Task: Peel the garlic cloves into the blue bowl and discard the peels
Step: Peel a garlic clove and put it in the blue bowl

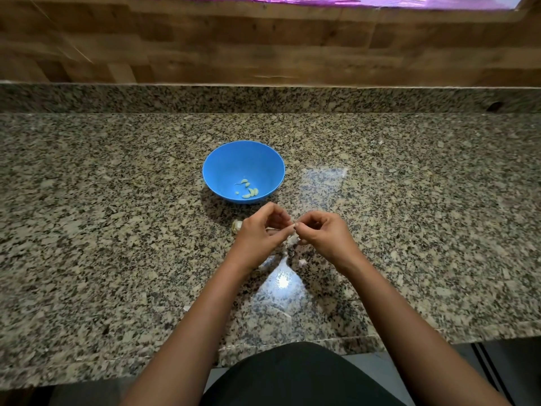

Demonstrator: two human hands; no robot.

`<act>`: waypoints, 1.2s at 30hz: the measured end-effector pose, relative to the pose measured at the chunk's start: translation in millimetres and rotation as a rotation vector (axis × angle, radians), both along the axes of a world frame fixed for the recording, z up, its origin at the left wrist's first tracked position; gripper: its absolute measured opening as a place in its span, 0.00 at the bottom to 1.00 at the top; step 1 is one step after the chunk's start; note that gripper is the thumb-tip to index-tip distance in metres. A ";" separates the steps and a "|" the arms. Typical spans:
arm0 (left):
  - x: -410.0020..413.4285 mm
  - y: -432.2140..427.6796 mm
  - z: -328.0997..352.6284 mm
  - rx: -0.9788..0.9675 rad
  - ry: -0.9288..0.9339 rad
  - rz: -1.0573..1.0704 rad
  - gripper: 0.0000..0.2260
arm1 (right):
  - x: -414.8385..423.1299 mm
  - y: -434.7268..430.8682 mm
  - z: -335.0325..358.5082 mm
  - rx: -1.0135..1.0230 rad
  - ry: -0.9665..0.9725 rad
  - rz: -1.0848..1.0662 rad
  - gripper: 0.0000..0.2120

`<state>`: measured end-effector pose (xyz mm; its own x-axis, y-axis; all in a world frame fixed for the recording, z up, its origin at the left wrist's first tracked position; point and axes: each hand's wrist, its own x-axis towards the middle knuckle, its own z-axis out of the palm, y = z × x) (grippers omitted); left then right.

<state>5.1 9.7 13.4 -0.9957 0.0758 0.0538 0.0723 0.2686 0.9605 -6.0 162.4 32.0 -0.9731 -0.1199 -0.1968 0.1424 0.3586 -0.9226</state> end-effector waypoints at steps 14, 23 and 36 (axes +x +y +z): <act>-1.4 16.7 -8.4 0.939 -0.443 0.202 0.07 | 0.3 -8.1 -2.3 -0.236 -0.124 -0.126 0.05; -4.7 11.0 -11.8 0.704 -0.421 0.183 0.03 | 1.4 -12.5 2.0 -0.088 -0.086 -0.057 0.04; -4.9 5.8 -9.0 1.029 -0.497 0.271 0.06 | -2.0 -2.4 -11.4 0.224 -0.066 -0.006 0.06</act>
